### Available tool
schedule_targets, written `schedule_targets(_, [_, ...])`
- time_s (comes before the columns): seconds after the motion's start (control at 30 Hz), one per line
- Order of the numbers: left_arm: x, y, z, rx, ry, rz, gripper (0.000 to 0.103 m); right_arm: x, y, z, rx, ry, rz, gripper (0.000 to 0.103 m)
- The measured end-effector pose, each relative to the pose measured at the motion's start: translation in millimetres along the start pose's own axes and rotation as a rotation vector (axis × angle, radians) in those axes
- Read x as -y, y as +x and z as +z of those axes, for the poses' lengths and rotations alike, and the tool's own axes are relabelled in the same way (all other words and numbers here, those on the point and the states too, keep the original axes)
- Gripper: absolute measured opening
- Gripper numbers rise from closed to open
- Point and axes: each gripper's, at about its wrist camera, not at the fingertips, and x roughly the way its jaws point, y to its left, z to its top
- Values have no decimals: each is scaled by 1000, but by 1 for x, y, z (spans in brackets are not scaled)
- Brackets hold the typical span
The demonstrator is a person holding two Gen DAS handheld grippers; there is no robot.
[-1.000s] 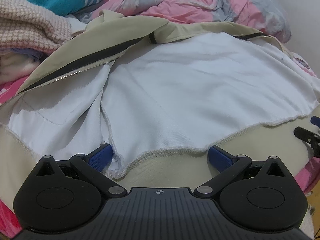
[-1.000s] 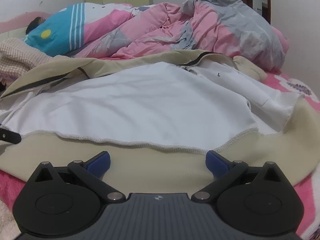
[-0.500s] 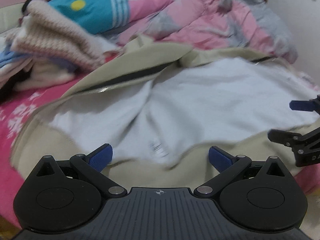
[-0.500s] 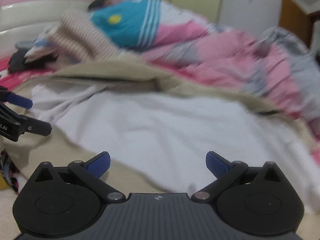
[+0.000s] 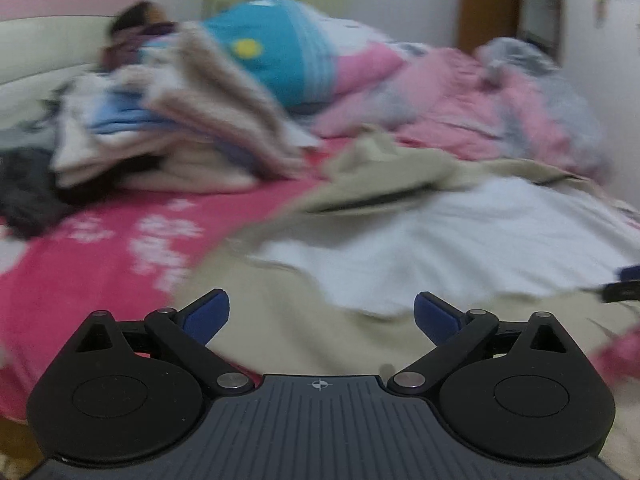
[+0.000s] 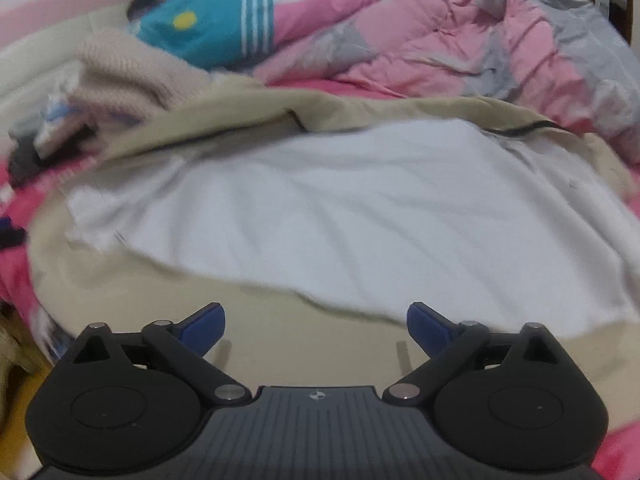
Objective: Fold clothes
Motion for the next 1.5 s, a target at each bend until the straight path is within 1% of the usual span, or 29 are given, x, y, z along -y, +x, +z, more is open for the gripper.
schedule_targets(0.03, [-8, 8, 2, -1, -11, 34, 96, -4, 3, 5, 5, 13, 32, 91])
schedule_targets(0.1, [-23, 28, 6, -27, 0, 98, 92, -13, 9, 16, 17, 40, 97, 85])
schedule_targets(0.13, [-29, 38, 8, -45, 8, 116, 85, -16, 12, 20, 19, 56, 126, 81])
schedule_targets(0.2, [-41, 59, 10, -87, 23, 132, 79, -19, 19, 25, 14, 99, 168, 76])
schedule_targets(0.23, [-46, 70, 12, -107, 30, 139, 79, -20, 22, 28, 10, 121, 188, 75])
schedule_targets(0.3, [-56, 76, 10, -119, 21, 118, 78, -21, 26, 27, 11, 153, 207, 74])
schedule_targets(0.37, [-59, 75, 10, -117, 11, 90, 69, -18, 28, 24, 8, 177, 205, 74])
schedule_targets(0.43, [-58, 73, 11, -119, 18, 60, 48, -15, 29, 19, 2, 192, 195, 74])
schedule_targets(0.47, [-56, 71, 11, -123, 27, 52, 43, -12, 29, 16, 0, 199, 191, 74])
schedule_targets(0.5, [-53, 69, 12, -127, 39, 48, 32, -9, 30, 14, -2, 206, 188, 74])
schedule_targets(0.53, [-50, 67, 12, -131, 50, 44, 27, -5, 31, 11, -4, 220, 185, 74])
schedule_targets(0.57, [-48, 65, 14, -134, 57, 42, 14, -2, 31, 9, -4, 232, 186, 74])
schedule_targets(0.6, [-46, 62, 16, -138, 60, 41, 7, 1, 31, 6, -4, 243, 187, 74])
schedule_targets(0.63, [-45, 59, 19, -140, 51, 29, 5, 4, 30, 4, -2, 255, 188, 74])
schedule_targets(0.67, [-44, 54, 24, -138, 31, -1, 5, 6, 30, 3, 1, 262, 189, 74])
schedule_targets(0.73, [-38, 38, 33, -115, -8, -90, 4, 11, 28, 0, 9, 273, 193, 74])
schedule_targets(0.93, [2, -1, 65, -18, -114, -423, 1, 20, 23, -7, 30, 292, 219, 74])
schedule_targets(1.0, [24, -6, 73, 1, -118, -525, 1, 24, 20, -10, 39, 302, 225, 74])
schedule_targets(1.07, [54, -3, 76, -5, -108, -618, 1, 29, 16, -13, 50, 314, 229, 74])
schedule_targets(1.1, [69, 0, 75, -16, -98, -655, 0, 33, 14, -15, 55, 322, 227, 74])
schedule_targets(1.13, [83, 5, 74, -32, -79, -669, 0, 36, 12, -17, 59, 330, 225, 74])
schedule_targets(1.17, [96, 9, 71, -51, -53, -671, 0, 40, 10, -19, 60, 338, 226, 74])
schedule_targets(1.2, [105, 12, 67, -61, -21, -654, 0, 44, 9, -20, 61, 346, 226, 74])
schedule_targets(1.3, [119, 18, 53, -71, 90, -558, 2, 54, 4, -25, 62, 371, 227, 74])
schedule_targets(1.37, [110, 18, 45, -74, 127, -467, 4, 58, 5, -27, 60, 371, 234, 74])
schedule_targets(1.4, [101, 18, 41, -75, 137, -407, 14, 59, 6, -28, 59, 371, 237, 75])
schedule_targets(1.43, [91, 17, 37, -78, 143, -340, 30, 59, 8, -29, 58, 374, 242, 75])
schedule_targets(1.47, [81, 16, 34, -76, 148, -268, 39, 59, 9, -29, 58, 374, 247, 75])
schedule_targets(1.5, [71, 15, 30, -73, 151, -198, 58, 59, 11, -29, 58, 373, 253, 75])
